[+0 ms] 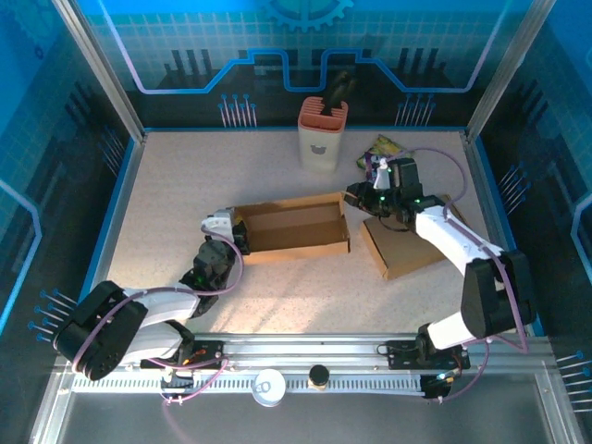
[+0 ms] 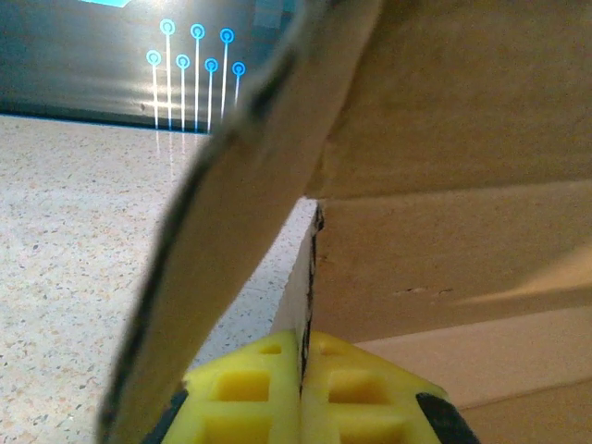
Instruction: Fold the paper box
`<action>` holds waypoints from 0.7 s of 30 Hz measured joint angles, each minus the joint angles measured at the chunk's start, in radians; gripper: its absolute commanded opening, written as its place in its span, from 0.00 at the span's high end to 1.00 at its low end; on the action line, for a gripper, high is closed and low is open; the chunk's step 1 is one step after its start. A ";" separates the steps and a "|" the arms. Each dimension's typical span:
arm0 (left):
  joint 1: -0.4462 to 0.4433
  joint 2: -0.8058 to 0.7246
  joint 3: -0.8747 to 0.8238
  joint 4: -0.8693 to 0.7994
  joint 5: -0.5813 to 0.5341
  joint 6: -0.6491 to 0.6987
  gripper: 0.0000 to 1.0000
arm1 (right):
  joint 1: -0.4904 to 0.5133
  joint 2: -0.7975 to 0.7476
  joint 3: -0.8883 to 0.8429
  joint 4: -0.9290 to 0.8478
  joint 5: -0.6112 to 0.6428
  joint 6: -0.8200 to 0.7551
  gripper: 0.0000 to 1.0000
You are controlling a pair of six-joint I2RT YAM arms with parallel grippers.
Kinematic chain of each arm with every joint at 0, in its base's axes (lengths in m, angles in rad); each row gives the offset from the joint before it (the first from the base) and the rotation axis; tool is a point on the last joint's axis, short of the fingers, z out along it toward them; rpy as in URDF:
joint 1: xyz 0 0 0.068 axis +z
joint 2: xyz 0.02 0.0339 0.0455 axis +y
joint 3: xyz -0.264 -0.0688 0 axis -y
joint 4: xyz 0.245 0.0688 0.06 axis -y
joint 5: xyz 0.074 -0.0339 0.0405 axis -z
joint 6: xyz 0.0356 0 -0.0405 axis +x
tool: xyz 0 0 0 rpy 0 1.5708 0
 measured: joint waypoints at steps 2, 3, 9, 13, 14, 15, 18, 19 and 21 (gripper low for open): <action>-0.008 0.005 0.000 0.007 0.001 0.006 1.00 | -0.012 -0.044 -0.012 -0.021 0.014 0.006 0.59; -0.013 0.008 0.000 0.010 0.001 0.010 1.00 | -0.018 -0.067 -0.019 -0.031 0.021 0.010 0.59; -0.027 0.020 0.000 0.029 0.006 0.027 1.00 | -0.056 -0.172 -0.068 -0.071 0.065 0.047 0.59; -0.029 0.027 0.000 0.037 0.005 0.027 1.00 | -0.066 -0.259 -0.101 -0.105 0.091 0.084 0.58; -0.030 0.029 0.000 0.039 0.004 0.027 1.00 | -0.064 -0.294 -0.111 -0.119 0.100 0.098 0.58; -0.031 0.031 0.000 0.042 0.003 0.027 1.00 | -0.058 -0.330 -0.116 -0.137 0.114 0.117 0.58; -0.035 0.044 0.000 0.059 -0.005 0.027 1.00 | -0.001 -0.445 -0.122 -0.192 0.175 0.211 0.55; -0.037 0.047 -0.001 0.063 -0.009 0.027 1.00 | 0.036 -0.481 -0.126 -0.204 0.203 0.250 0.56; -0.041 0.055 -0.001 0.074 -0.016 0.027 1.00 | 0.157 -0.567 -0.147 -0.221 0.282 0.364 0.55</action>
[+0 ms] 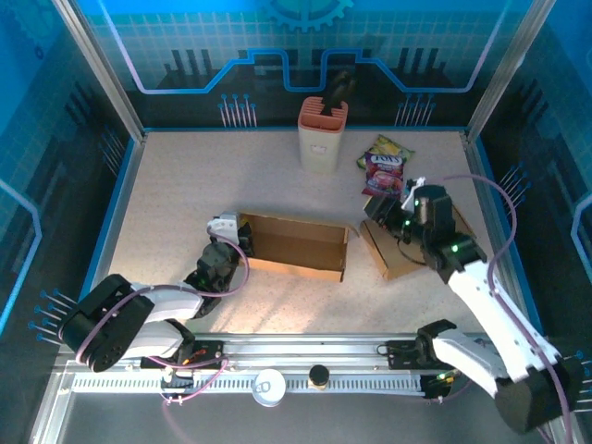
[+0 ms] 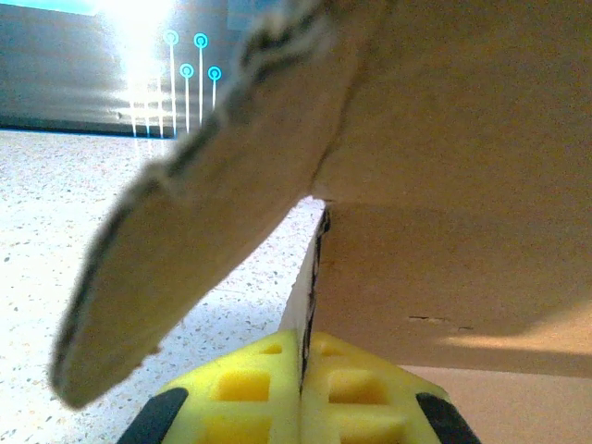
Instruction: Fold the paper box
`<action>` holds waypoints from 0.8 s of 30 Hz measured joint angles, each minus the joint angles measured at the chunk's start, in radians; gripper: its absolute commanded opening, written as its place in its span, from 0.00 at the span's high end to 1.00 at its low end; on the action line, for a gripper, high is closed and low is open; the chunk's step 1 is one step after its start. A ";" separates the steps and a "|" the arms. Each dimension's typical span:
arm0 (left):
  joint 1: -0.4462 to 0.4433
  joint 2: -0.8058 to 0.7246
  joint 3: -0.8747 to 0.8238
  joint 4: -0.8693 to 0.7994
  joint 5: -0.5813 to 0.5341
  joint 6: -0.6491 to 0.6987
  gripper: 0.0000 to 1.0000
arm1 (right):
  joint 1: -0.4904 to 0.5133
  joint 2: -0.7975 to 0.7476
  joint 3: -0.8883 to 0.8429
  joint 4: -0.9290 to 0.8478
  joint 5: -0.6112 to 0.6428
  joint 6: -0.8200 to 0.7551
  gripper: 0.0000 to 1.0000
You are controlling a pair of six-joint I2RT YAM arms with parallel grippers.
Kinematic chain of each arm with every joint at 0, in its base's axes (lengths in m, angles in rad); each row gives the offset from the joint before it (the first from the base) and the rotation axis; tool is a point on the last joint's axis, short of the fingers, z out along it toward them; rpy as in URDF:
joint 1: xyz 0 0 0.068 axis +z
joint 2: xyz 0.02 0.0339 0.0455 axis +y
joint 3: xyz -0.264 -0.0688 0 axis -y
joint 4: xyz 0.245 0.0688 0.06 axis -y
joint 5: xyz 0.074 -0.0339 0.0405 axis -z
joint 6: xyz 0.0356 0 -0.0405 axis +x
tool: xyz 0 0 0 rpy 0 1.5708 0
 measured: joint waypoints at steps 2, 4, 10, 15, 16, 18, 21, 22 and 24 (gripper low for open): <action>-0.004 0.008 -0.004 0.016 -0.007 0.000 1.00 | 0.144 -0.059 -0.027 -0.004 0.090 0.115 0.54; -0.009 0.017 -0.006 0.031 -0.016 0.000 1.00 | 0.279 -0.083 -0.048 -0.007 0.177 0.229 0.52; -0.017 0.046 -0.010 0.072 -0.043 -0.001 1.00 | 0.463 0.041 -0.037 0.011 0.353 0.488 0.49; -0.023 0.056 -0.021 0.100 -0.061 -0.002 1.00 | 0.487 0.163 -0.010 0.065 0.397 0.621 0.49; -0.024 0.058 -0.023 0.106 -0.066 -0.003 1.00 | 0.487 0.175 -0.005 0.073 0.407 0.635 0.49; -0.024 0.064 -0.026 0.119 -0.072 -0.004 1.00 | 0.487 0.192 0.010 0.090 0.425 0.652 0.49; -0.025 0.072 -0.026 0.129 -0.081 -0.004 1.00 | 0.487 0.208 0.045 0.103 0.440 0.664 0.50; -0.026 0.074 -0.026 0.134 -0.083 -0.004 1.00 | 0.487 0.209 0.053 0.108 0.441 0.666 0.51; -0.026 0.082 -0.026 0.143 -0.085 -0.004 1.00 | 0.487 0.209 0.066 0.124 0.441 0.669 0.51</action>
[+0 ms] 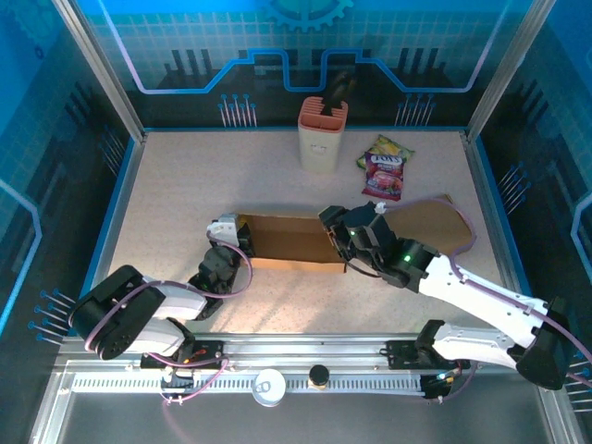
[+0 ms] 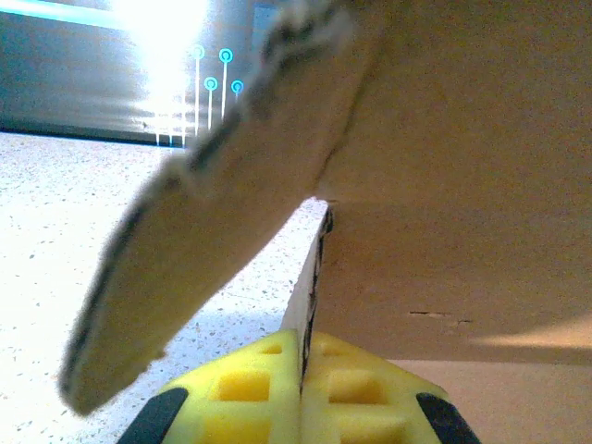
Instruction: Fold the paper box
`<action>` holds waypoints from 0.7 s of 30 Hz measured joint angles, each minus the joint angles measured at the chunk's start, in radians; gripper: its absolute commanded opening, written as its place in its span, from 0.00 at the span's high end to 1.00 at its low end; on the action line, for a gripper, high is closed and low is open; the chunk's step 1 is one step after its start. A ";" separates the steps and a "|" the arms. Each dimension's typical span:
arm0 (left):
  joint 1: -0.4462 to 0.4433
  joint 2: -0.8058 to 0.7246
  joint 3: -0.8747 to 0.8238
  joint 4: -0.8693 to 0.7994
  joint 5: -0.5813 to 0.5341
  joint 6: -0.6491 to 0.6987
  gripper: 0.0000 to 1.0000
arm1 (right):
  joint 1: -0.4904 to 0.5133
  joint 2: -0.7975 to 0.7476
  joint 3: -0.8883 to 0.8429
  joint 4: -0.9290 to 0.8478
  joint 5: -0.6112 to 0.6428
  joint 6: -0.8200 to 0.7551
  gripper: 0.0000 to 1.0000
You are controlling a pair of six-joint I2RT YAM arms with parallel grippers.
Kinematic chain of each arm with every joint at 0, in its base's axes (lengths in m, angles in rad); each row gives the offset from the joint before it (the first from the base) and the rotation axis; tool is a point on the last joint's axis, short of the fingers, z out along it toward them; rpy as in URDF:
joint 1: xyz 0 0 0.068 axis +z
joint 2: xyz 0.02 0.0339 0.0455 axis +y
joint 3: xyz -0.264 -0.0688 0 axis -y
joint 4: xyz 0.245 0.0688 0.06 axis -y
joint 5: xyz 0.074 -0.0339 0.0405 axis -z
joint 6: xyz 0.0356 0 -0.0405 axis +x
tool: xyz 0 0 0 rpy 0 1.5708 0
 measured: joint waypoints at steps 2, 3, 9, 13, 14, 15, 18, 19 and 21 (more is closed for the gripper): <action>-0.001 0.008 0.000 0.009 -0.002 0.000 1.00 | 0.001 0.002 0.004 0.013 0.001 0.003 0.51; -0.001 0.013 0.000 0.015 -0.005 0.000 1.00 | 0.002 0.005 0.004 0.015 0.001 0.007 0.51; -0.003 0.042 -0.001 0.055 -0.017 -0.001 1.00 | 0.002 0.046 0.004 0.033 0.000 0.036 0.55; -0.006 0.046 -0.006 0.067 -0.021 0.000 1.00 | -0.007 0.076 0.004 0.045 -0.008 0.062 0.64; -0.006 0.047 -0.006 0.068 -0.022 0.000 1.00 | -0.013 0.082 0.004 0.052 -0.012 0.068 0.67; -0.006 0.047 -0.006 0.068 -0.023 0.000 1.00 | -0.021 0.089 0.004 0.060 -0.018 0.075 0.70; -0.006 0.047 -0.006 0.069 -0.024 0.000 1.00 | -0.043 0.108 0.003 0.087 -0.039 0.091 0.78; -0.006 0.047 -0.006 0.069 -0.024 0.000 1.00 | -0.048 0.114 0.003 0.095 -0.045 0.097 0.81; -0.006 0.047 -0.006 0.069 -0.029 -0.001 1.00 | -0.051 0.125 0.001 0.114 -0.058 0.110 0.89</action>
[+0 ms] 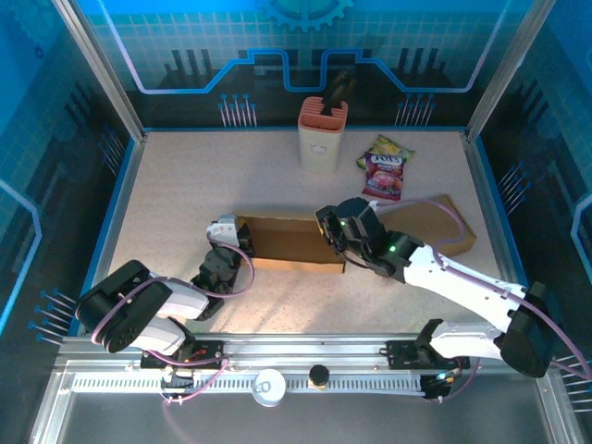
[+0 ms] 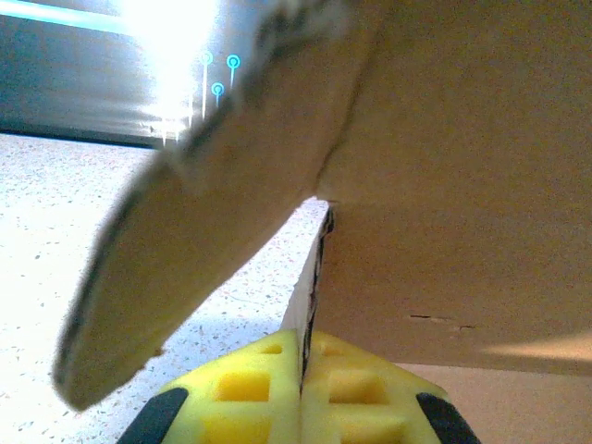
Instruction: Fold the paper box
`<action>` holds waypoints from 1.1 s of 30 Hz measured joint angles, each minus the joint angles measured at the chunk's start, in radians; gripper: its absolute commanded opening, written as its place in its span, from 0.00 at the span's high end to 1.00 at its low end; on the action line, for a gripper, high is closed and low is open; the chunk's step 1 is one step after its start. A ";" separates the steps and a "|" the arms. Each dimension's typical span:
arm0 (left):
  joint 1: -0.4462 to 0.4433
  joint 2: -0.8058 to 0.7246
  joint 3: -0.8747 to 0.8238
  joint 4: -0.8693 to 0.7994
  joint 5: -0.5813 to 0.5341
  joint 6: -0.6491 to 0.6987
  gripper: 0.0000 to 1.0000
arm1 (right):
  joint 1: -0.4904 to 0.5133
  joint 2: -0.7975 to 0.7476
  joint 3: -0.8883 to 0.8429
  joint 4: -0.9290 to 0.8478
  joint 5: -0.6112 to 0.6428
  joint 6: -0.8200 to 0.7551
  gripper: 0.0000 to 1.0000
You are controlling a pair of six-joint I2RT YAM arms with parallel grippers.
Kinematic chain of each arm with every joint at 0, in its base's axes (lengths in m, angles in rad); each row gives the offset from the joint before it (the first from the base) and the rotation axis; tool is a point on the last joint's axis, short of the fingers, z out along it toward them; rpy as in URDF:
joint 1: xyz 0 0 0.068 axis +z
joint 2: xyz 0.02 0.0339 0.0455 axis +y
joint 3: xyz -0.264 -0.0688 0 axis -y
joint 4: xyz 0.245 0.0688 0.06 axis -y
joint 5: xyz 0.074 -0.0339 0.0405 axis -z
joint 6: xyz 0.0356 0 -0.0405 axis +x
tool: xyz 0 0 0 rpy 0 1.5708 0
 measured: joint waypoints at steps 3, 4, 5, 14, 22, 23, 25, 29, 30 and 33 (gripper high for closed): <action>0.000 0.004 0.000 0.002 -0.014 0.000 1.00 | -0.003 0.003 -0.017 0.049 -0.014 0.027 0.99; 0.000 0.005 -0.001 0.003 -0.017 0.000 1.00 | -0.003 0.003 -0.022 0.063 -0.014 0.036 1.00; 0.000 0.006 -0.002 0.005 -0.019 0.000 0.97 | -0.004 0.003 -0.027 0.075 -0.017 0.040 1.00; -0.007 -0.140 -0.053 -0.119 -0.010 -0.062 0.51 | -0.002 0.027 -0.080 0.108 -0.054 0.057 1.00; -0.013 -0.709 -0.019 -0.723 0.024 -0.206 0.42 | -0.003 0.036 -0.095 0.180 -0.076 0.073 1.00; -0.013 -0.774 0.000 -0.819 0.029 -0.233 0.41 | -0.003 0.041 -0.096 0.188 -0.079 0.073 1.00; -0.013 -0.888 0.054 -1.011 0.043 -0.294 0.41 | -0.003 0.049 -0.101 0.203 -0.083 0.074 1.00; -0.013 -1.008 0.216 -1.350 0.076 -0.415 0.41 | -0.003 0.064 -0.123 0.206 -0.087 0.065 1.00; -0.013 -1.006 0.263 -1.424 0.089 -0.439 0.41 | -0.005 0.068 -0.128 0.203 -0.089 0.061 1.00; -0.013 -0.956 0.373 -1.598 0.127 -0.498 0.40 | -0.007 0.070 -0.135 0.202 -0.097 0.049 1.00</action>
